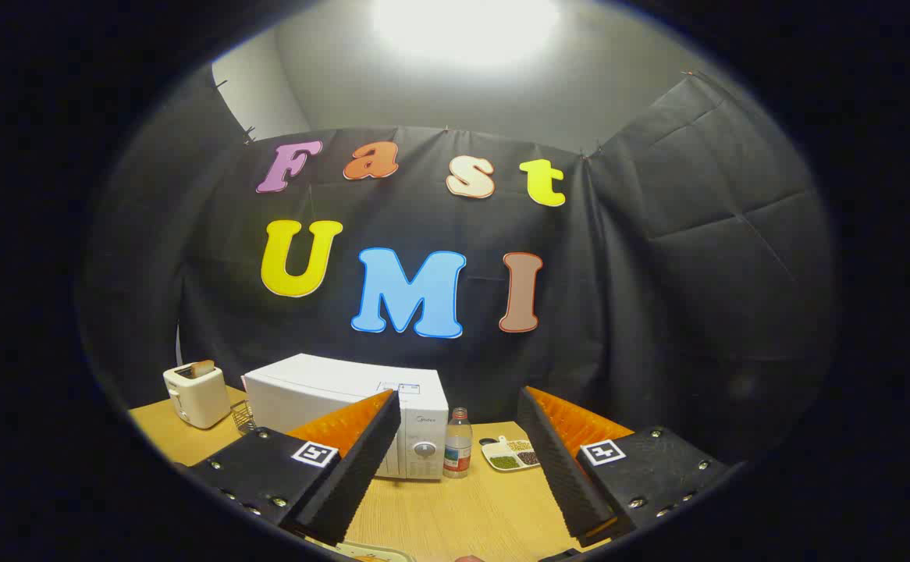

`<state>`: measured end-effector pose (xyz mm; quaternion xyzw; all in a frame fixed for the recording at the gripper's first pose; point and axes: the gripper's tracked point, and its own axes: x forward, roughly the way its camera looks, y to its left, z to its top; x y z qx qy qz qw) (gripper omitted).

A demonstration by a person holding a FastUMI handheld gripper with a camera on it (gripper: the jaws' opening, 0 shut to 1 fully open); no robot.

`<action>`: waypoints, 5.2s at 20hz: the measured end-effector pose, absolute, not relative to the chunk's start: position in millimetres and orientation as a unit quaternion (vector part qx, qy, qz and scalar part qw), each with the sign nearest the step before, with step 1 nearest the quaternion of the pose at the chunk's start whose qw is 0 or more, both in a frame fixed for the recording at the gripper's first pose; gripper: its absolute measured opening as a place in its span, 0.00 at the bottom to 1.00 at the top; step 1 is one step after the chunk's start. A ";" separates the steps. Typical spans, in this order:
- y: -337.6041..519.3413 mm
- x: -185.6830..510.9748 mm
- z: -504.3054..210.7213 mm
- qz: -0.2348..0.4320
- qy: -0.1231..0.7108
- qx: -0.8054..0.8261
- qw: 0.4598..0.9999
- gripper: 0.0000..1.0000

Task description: Open the microwave, put the food inside, and close the microwave door.

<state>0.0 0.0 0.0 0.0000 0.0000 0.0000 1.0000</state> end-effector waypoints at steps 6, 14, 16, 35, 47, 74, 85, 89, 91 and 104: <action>-12.4 -0.4 0.7 -0.009 0.003 0.029 1.000 0.97; -2.7 -1.2 6.8 0.010 -0.003 0.010 1.000 0.97; 3.2 -0.7 7.7 0.020 -0.003 0.001 1.000 0.97; 58.2 66.9 -8.8 0.049 0.010 0.034 0.998 0.97; 63.5 165.8 -98.9 0.077 0.091 0.059 0.991 0.98; 132.9 219.6 -259.1 0.116 0.273 0.016 0.955 0.28; 135.4 214.4 -262.7 0.137 0.277 -0.004 0.951 0.11; 134.5 197.5 -257.5 0.138 0.276 -0.020 0.951 0.06; 136.0 176.5 -256.1 0.144 0.274 -0.029 0.950 0.06; 167.1 67.5 -243.4 0.178 0.312 -0.006 0.933 0.14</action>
